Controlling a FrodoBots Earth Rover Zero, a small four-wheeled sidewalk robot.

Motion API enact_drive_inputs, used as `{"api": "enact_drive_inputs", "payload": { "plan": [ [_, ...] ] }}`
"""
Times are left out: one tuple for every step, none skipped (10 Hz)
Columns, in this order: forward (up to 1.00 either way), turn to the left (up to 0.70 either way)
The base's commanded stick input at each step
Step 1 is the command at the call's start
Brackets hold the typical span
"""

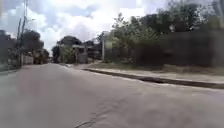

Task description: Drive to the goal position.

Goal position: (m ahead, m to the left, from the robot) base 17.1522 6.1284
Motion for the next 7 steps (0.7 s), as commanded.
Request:
{"api": "enact_drive_inputs", "payload": {
  "plan": [
    [1.00, 0.33],
    [1.00, 0.25],
    [1.00, 0.22],
    [1.00, 0.14],
    [1.00, 0.00],
    [1.00, 0.00],
    [1.00, 0.00]
  ]
}}
